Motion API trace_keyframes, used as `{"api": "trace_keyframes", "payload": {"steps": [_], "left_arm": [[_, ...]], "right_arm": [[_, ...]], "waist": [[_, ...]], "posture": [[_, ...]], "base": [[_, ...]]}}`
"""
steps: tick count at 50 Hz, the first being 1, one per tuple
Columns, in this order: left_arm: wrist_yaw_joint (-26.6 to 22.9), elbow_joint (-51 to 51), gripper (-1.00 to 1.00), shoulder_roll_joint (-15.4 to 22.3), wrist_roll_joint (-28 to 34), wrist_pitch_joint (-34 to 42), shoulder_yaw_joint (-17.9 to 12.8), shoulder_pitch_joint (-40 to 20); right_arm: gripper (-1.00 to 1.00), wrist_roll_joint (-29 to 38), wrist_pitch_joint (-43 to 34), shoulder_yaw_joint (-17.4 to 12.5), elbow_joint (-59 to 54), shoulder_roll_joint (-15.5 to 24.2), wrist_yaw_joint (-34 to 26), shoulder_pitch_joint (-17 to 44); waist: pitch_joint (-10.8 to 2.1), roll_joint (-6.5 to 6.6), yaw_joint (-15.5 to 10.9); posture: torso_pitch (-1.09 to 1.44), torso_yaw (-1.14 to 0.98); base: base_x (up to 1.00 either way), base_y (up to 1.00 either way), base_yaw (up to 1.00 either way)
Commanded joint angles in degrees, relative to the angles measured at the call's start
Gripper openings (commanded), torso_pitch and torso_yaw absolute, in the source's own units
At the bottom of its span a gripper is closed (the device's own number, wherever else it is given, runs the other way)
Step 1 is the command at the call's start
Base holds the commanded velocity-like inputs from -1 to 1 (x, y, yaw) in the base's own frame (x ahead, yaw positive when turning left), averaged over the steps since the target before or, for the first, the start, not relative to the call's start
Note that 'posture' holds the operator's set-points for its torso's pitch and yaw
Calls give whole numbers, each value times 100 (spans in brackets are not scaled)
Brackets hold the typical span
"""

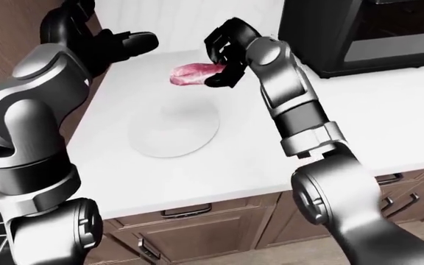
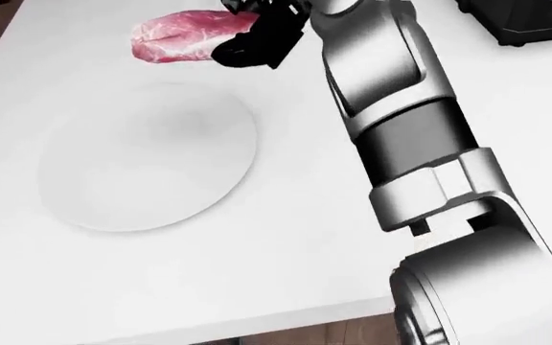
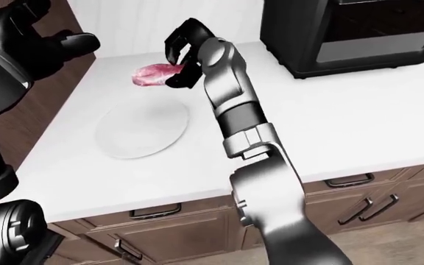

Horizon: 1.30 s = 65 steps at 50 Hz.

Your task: Place the steak on the rack of the oven.

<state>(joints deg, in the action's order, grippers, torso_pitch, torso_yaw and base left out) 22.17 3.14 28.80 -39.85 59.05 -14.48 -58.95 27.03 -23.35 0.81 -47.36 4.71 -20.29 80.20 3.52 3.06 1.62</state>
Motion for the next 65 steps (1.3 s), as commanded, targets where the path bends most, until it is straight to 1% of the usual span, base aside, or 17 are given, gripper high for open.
{"api": "trace_keyframes", "payload": {"steps": [1, 7, 14, 18, 25, 32, 40, 49, 50, 51, 55, 56, 58, 60, 63, 64, 65], "left_arm": [[-23, 149, 100, 88, 11, -152, -83, -222], [-42, 149, 100, 67, 38, -160, -74, -201], [-76, 100, 100, 72, 102, -220, -63, -201], [-46, 105, 100, 105, 64, -138, -141, -286], [-102, 130, 100, 107, 81, -220, -88, -237], [-107, 198, 100, 97, 102, -187, -76, -226], [-180, 170, 100, 75, 204, -228, -67, -187], [-179, 196, 100, 60, 211, -181, -101, -208], [-169, 194, 100, 60, 207, -177, -104, -213], [-164, 199, 100, 59, 199, -169, -105, -219], [-153, 197, 100, 61, 183, -177, -106, -211], [-142, 202, 100, 66, 172, -158, -112, -221], [-135, 202, 100, 71, 161, -158, -116, -222], [-132, 198, 100, 70, 159, -163, -109, -217], [-118, 207, 100, 75, 145, -151, -109, -224], [-115, 203, 100, 75, 144, -153, -109, -226], [-128, 189, 100, 72, 154, -181, -100, -212]], "right_arm": [[-100, -43, 84, -102, 251, 145, -3, 319], [-100, -146, 224, -206, 141, 486, -163, 464], [-100, -353, -40, -357, 303, 887, -339, 592], [-100, -480, -473, -476, 783, 1017, -476, 534], [-100, -309, -1131, -448, 1637, 1512, -894, 356], [-100, -302, -1503, -531, 2032, 1741, -1168, 374], [-100, -183, -2362, -528, 3032, 1920, -1577, 193], [-100, 103, -2532, -505, 3243, 1948, -1771, 203], [-100, 129, -2525, -495, 3257, 1948, -1787, 187], [-100, 141, -2534, -503, 3268, 1943, -1792, 184], [-100, 146, -2534, -545, 3348, 1908, -1784, 81], [-100, 150, -2529, -545, 3354, 1907, -1779, 66], [-100, 148, -2532, -553, 3382, 1898, -1774, 21], [-100, 152, -2543, -549, 3383, 1892, -1769, 34], [-100, 141, -2549, -553, 3400, 1860, -1753, -1], [-100, 136, -2537, -557, 3386, 1859, -1741, 1], [-100, 133, -2533, -555, 3385, 1863, -1743, -3]], "waist": [[-204, 22, 4], [-204, -23, -10], [-202, -59, -30], [-197, -89, -49], [-173, -138, -65], [-155, -162, -71], [-139, -176, -75], [-122, -176, -68], [-261, -166, -82], [-296, -141, -100], [-297, -165, -114], [-276, -36, -115], [-284, 9, -104], [-260, -61, -100], [-181, -428, -151], [-271, -678, -139], [-296, -626, -143]], "posture": [[0, 0], [0, 0], [0, 0], [0, 0], [0, 0], [0, 0], [0, 0], [0, 0], [0, 0], [0, 0], [0, 0], [0, 0], [0, 0], [0, 0], [0, 0], [0, 0], [0, 0]], "base": [[0, 0, 0], [0, 0, 0], [0, 0, 0], [0, 0, 0], [0, 0, 0], [0, 0, 0], [0, 0, 0], [0, 0, 0], [0, -5, 0], [0, -9, 0], [0, -14, 0], [0, -30, 0], [0, -26, 0], [0, -21, 0], [0, -17, 0], [0, -16, 0], [0, -14, 0]]}}
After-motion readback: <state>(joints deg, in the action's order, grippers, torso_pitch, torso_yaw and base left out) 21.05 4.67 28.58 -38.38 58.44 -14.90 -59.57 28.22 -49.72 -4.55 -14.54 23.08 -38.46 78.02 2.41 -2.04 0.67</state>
